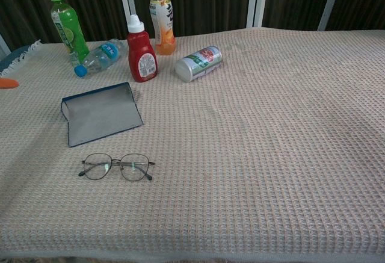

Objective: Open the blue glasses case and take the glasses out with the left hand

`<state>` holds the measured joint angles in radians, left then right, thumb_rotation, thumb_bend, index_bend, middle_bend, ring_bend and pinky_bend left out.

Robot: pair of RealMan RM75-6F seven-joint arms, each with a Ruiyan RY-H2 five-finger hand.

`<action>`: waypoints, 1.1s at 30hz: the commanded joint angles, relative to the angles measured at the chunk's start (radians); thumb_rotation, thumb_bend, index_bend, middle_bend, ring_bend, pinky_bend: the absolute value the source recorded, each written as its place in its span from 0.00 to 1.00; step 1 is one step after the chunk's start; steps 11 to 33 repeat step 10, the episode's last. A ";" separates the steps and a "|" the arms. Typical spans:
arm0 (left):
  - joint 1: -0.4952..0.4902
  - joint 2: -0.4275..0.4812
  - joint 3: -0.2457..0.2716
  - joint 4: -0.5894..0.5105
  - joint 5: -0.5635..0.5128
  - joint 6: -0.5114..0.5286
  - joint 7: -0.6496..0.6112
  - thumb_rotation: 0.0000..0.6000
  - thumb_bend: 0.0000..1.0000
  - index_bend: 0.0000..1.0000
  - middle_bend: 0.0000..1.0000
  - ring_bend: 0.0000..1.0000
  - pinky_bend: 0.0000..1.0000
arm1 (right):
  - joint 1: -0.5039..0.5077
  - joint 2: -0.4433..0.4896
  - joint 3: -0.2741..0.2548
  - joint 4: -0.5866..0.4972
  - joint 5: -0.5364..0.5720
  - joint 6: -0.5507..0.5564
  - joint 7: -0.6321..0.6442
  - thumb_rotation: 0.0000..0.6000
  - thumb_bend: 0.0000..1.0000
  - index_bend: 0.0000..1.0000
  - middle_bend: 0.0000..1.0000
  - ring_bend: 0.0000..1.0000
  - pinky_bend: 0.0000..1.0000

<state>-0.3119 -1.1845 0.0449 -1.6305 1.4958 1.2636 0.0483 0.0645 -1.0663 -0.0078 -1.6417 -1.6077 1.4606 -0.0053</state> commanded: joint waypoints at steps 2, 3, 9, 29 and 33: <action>0.140 -0.024 0.064 0.115 0.223 0.259 -0.081 1.00 0.40 0.00 0.00 0.00 0.00 | 0.011 -0.022 0.003 -0.003 0.014 -0.024 -0.042 1.00 0.15 0.00 0.00 0.00 0.00; 0.148 -0.039 0.056 0.135 0.239 0.296 -0.091 1.00 0.39 0.00 0.00 0.00 0.00 | 0.011 -0.025 0.003 -0.003 0.016 -0.024 -0.048 1.00 0.15 0.00 0.00 0.00 0.00; 0.167 -0.061 0.045 0.184 0.238 0.330 -0.119 1.00 0.39 0.00 0.00 0.00 0.00 | 0.008 -0.030 0.003 -0.001 0.018 -0.018 -0.061 1.00 0.15 0.00 0.00 0.00 0.00; 0.167 -0.059 0.043 0.180 0.229 0.320 -0.110 1.00 0.39 0.00 0.00 0.00 0.00 | 0.009 -0.029 0.003 -0.001 0.018 -0.019 -0.058 1.00 0.15 0.00 0.00 0.00 0.00; 0.167 -0.059 0.043 0.180 0.229 0.320 -0.110 1.00 0.39 0.00 0.00 0.00 0.00 | 0.009 -0.029 0.003 -0.001 0.018 -0.019 -0.058 1.00 0.15 0.00 0.00 0.00 0.00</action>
